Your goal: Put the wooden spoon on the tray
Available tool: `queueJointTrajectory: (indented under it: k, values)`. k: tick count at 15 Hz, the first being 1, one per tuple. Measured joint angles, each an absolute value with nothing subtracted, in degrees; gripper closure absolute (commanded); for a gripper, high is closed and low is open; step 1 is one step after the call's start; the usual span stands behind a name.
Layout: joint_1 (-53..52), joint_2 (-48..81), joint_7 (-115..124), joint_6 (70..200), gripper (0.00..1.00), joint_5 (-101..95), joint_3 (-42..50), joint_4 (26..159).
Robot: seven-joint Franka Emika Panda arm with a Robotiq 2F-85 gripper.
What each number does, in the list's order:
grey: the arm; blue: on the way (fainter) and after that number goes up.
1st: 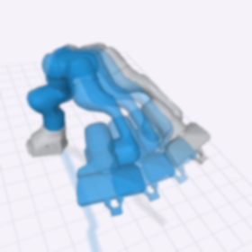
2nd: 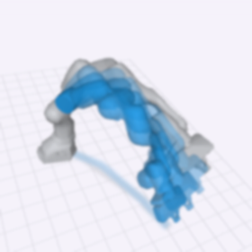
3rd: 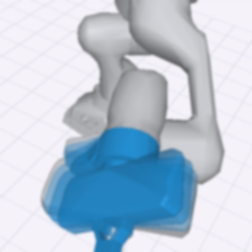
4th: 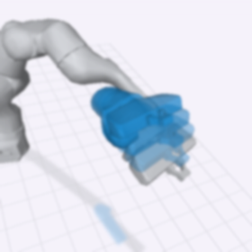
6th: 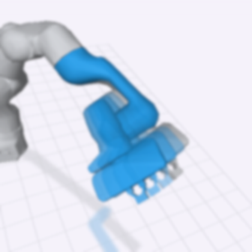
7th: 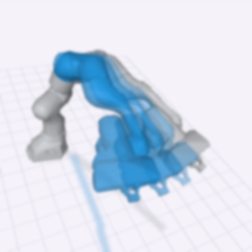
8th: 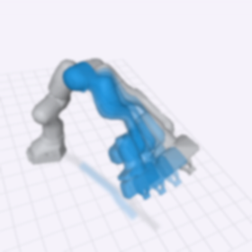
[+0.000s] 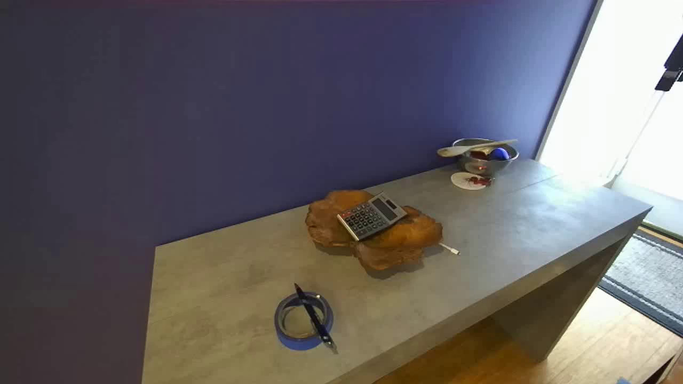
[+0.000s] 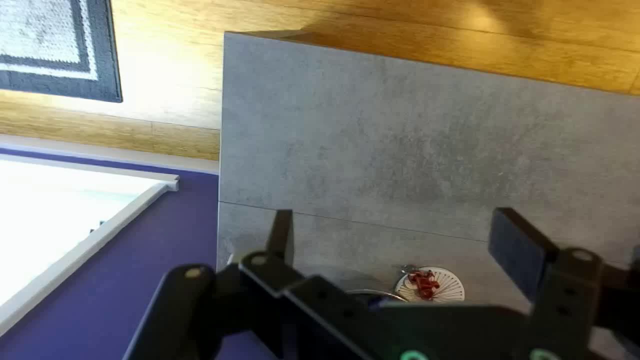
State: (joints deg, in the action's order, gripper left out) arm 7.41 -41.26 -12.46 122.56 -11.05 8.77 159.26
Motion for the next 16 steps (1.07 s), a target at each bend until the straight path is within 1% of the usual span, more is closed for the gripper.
queueJointTrajectory:
  k: [5,7,10,16]
  values:
    - [7.3,-40.9,-12.8,123.3,0.0,-11.2,8.7,159.1]
    - [6.4,-39.0,-15.5,128.1,0.0,-12.3,8.4,157.5]
    - [3.3,-30.8,-20.4,135.0,0.0,-13.1,8.0,151.6]
    - [-1.3,-9.9,-35.4,136.2,0.0,-12.8,8.3,134.7]
